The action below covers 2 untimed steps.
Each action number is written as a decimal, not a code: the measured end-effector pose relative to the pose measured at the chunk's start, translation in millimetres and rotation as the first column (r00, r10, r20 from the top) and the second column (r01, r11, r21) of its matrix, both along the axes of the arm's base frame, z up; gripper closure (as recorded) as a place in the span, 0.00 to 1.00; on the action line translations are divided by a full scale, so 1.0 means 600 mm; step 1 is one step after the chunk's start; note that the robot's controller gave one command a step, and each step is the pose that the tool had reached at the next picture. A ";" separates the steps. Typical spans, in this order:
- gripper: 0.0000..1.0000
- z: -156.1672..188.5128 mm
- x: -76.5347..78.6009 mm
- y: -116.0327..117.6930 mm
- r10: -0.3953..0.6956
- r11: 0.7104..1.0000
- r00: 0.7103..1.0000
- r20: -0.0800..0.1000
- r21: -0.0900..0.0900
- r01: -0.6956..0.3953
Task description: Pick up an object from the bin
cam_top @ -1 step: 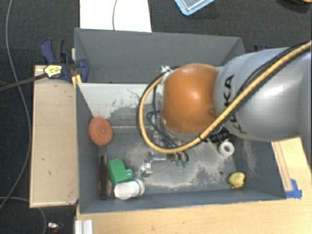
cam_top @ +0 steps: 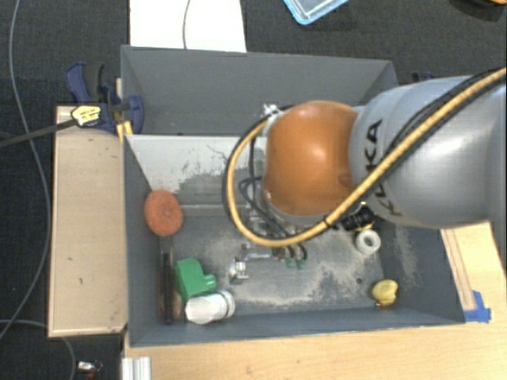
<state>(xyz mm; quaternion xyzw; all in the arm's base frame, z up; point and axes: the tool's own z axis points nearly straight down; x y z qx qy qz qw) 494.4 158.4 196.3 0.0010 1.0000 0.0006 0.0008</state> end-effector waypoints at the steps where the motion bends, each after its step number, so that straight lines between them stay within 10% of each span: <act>1: 0.00 -0.027 0.021 -0.022 -0.092 0.996 0.996 0.002 0.002 0.092; 2: 0.00 -0.043 0.030 -0.052 -0.130 0.992 0.992 -0.001 0.000 0.130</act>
Offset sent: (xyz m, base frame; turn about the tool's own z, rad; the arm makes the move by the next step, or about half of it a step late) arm 0.0184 -0.0341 -0.0218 0.1238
